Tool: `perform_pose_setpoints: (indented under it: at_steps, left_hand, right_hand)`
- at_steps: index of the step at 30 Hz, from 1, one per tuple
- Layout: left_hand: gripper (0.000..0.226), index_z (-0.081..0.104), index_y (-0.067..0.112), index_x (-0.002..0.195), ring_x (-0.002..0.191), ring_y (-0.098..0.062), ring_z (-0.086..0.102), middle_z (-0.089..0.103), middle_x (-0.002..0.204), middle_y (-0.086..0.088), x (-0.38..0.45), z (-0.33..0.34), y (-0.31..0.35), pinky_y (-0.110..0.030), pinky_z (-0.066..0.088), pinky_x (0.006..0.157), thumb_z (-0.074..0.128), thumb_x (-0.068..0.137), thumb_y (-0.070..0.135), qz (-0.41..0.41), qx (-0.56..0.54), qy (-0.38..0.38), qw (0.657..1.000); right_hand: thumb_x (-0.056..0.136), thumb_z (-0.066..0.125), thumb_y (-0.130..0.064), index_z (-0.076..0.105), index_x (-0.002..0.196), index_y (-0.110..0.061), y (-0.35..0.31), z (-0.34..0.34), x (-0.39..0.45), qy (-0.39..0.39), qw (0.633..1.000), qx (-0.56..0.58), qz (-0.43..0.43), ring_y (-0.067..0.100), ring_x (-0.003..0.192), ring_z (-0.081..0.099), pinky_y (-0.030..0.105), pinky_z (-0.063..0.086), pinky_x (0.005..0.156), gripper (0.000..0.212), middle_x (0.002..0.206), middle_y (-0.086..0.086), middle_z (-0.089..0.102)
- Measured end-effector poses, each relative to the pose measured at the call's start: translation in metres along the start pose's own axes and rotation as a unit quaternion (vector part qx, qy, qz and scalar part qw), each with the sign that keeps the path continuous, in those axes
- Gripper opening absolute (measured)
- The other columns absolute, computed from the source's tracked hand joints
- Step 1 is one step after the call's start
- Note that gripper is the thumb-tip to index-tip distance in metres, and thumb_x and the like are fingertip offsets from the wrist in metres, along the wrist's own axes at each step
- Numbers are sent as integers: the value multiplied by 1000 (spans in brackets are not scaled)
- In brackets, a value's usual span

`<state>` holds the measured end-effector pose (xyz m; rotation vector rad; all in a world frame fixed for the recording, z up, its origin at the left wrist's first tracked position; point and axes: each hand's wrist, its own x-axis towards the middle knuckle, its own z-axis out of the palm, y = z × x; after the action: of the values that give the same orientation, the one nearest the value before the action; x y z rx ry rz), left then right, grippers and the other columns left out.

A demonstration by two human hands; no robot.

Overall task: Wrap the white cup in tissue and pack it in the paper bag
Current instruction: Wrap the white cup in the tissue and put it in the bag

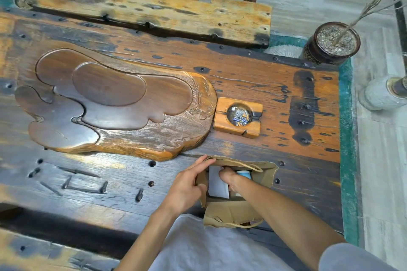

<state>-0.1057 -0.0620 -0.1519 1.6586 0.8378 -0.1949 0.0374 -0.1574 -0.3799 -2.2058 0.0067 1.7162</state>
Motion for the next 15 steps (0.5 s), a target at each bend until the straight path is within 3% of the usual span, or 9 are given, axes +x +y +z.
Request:
perform_pose_setpoints:
  at_steps: [1,3,5,7,9,11,15]
  left_hand:
    - [80,51,41,137,133,-30,41,33,155,21,0,0,0,-30,47,93,49,77,-13,-1,-1,-1,1000]
    - [80,51,42,136,133,-25,44,32,155,21,0,1,-2,-15,48,75,48,77,-13,-3,-7,-3,1000]
    - [80,51,42,136,138,-12,43,32,155,22,0,0,-2,-9,44,69,48,78,-13,-3,-10,-5,1000]
    - [80,51,43,136,140,-15,40,32,155,22,0,0,-3,-15,48,75,48,79,-12,-5,-8,-8,1000]
    - [79,50,44,136,136,-24,41,32,155,22,0,-1,-3,-30,48,92,49,79,-11,-9,-6,-8,1000]
    - [81,50,46,135,138,-19,42,33,154,23,0,0,-3,-33,46,98,49,78,-11,-5,-8,-7,1000]
    - [81,51,46,135,136,-17,44,34,155,22,0,1,-1,-7,42,68,48,77,-11,-1,-16,-3,1000]
  right_hand:
    - [95,40,-25,49,141,-13,11,2,25,-6,1000,15,15,31,129,54,45,47,107,48,141,10,55]
    - [91,39,-33,50,139,-19,25,4,51,-16,998,37,39,29,124,56,48,51,102,51,138,7,58]
    - [92,40,-31,53,134,-17,23,2,44,-24,998,36,46,28,122,57,45,53,99,46,133,5,60]
    - [98,40,-29,53,131,-18,5,-2,4,-32,998,12,48,26,120,58,40,53,96,37,131,6,60]
    - [98,42,-31,52,133,-17,-8,-7,-28,-32,998,-17,42,26,116,59,38,54,96,39,129,9,61]
    - [97,40,-28,52,134,-15,-12,-11,-36,-27,998,-60,23,24,113,61,36,56,94,41,125,10,63]
    - [101,32,-17,49,137,-9,-21,-20,-60,2,988,-157,-13,20,85,60,28,55,67,41,116,11,61]
